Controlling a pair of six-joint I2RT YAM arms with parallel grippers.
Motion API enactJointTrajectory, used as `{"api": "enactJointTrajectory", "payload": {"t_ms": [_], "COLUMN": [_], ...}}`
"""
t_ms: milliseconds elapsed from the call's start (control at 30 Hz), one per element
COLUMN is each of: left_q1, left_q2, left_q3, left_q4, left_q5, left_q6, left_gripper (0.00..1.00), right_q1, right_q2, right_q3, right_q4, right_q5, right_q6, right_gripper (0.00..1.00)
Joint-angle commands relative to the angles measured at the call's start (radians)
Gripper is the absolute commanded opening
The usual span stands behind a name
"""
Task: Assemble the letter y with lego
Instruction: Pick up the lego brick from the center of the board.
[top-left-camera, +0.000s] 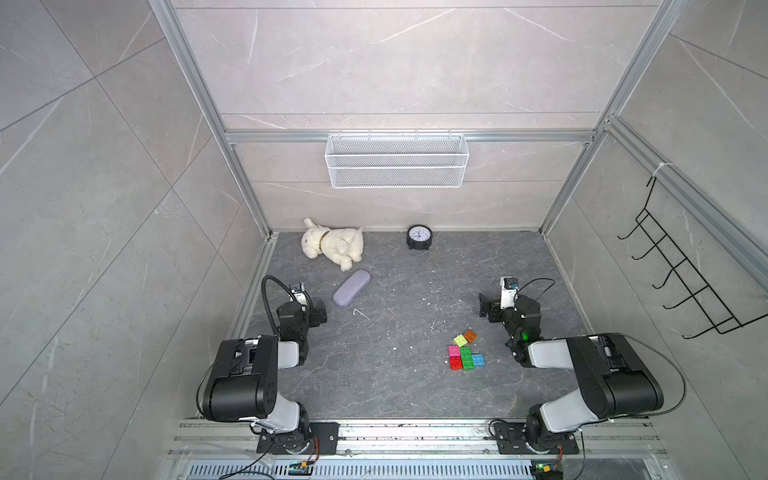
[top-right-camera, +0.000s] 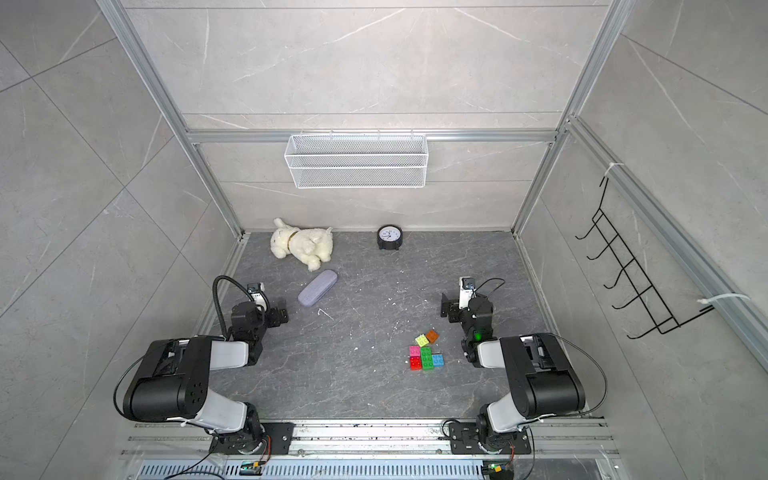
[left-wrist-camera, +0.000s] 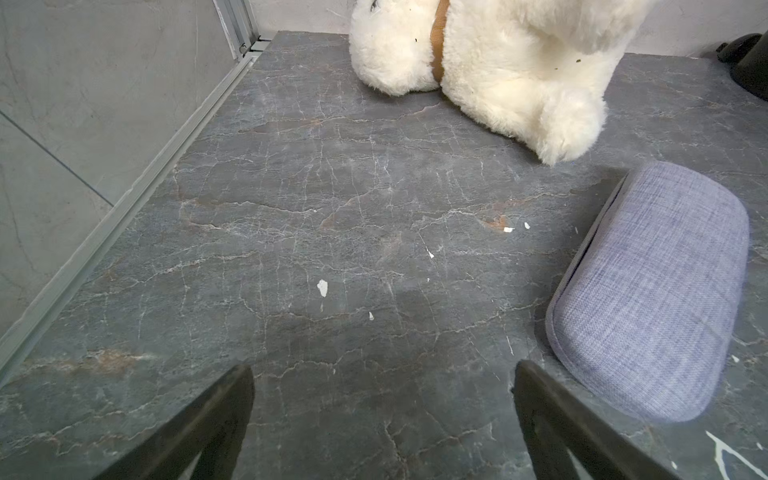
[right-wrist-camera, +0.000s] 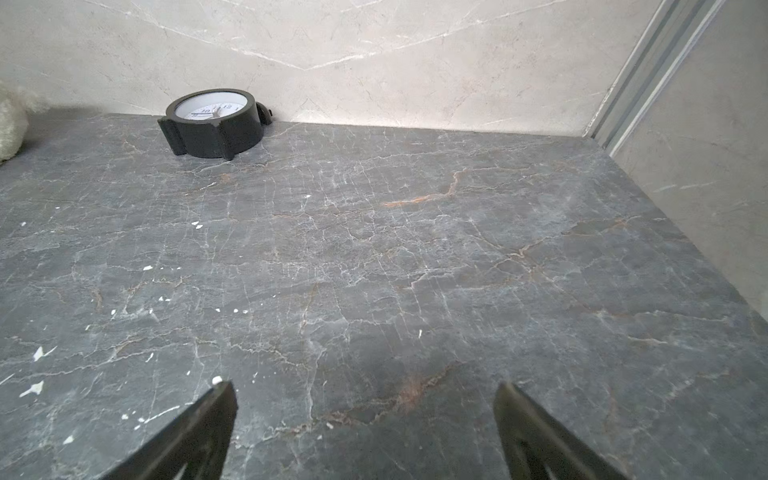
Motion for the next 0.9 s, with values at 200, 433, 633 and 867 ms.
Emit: {"api": "enactJointTrajectory", "payload": {"t_ms": [200,433,633,867], "left_q1": [0.004,0.004,0.004,0.005], "left_q2": [-0.006,-0.006,-0.006,-0.005], "left_q3": [0.016,0.017,0.016,0.017], "left_q4": [0.057,0.057,0.057,0.057], "left_q5": [0.007,0.007,0.007,0.008], "left_q6": [0.003,0.003,0.003,0.004], "left_gripper": [1.0,1.0,1.0,1.0], "right_q1": [0.006,0.005,0.004,-0.004], "right_q2": [0.001,0.001,0.001,0.001], "right_q3": [-0.001,0.002,0.004,0.007], "right_q4": [0.023,0.015,0.013,0.004], "right_q5": [-0.014,-0.013,-0.013,-0.022], "right_q6": [-0.016,-0.01,-0.008,-0.002], "right_gripper": [0.99,0.99,0.99,0.99]}}
